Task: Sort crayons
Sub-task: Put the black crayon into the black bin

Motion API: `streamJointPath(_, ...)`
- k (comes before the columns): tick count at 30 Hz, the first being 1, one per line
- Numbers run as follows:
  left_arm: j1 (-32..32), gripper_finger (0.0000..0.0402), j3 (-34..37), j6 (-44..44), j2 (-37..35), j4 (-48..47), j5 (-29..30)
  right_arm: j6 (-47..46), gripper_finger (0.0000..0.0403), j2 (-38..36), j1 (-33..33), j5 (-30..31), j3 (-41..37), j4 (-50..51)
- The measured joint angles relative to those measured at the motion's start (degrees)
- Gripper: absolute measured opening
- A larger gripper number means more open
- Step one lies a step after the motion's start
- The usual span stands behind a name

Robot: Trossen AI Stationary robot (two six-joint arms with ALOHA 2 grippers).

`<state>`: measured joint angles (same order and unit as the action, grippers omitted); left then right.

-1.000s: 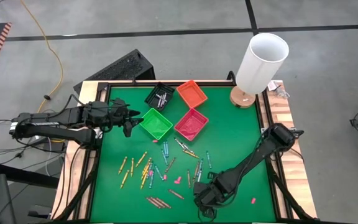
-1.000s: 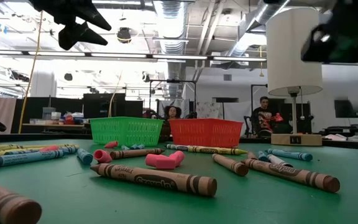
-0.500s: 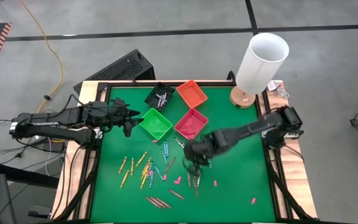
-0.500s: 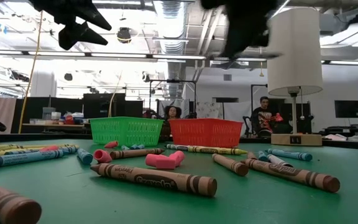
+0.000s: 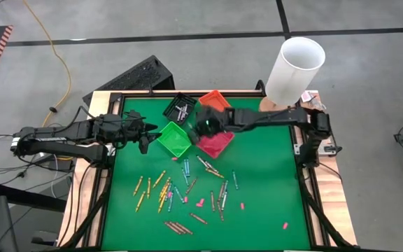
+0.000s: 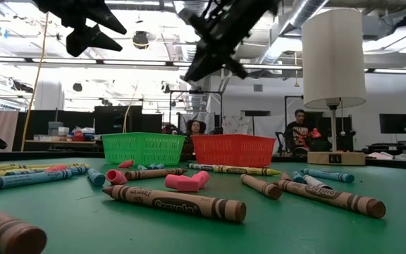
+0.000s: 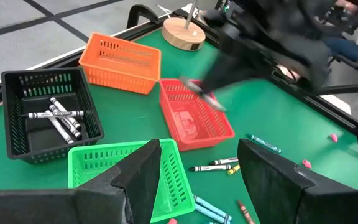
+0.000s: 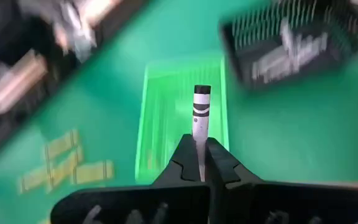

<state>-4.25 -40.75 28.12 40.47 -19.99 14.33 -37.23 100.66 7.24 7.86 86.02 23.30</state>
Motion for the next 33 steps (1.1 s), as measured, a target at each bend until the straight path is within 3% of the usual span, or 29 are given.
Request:
streamJointPath(11,0.0,0.0204,0.0,0.4,0.0,0.0,1.0,-0.1,0.0000,9.5,8.0,-0.1,1.6,-19.6)
streamJointPath(23,0.0,0.0204,0.0,0.4,0.0,0.0,2.6,0.5,0.0000,22.9,10.8,-0.1,16.0,-16.8)
streamJointPath(33,0.0,0.0204,0.0,0.4,0.0,-0.1,2.6,0.7,0.0018,25.3,11.4,2.7,18.3,-11.1)
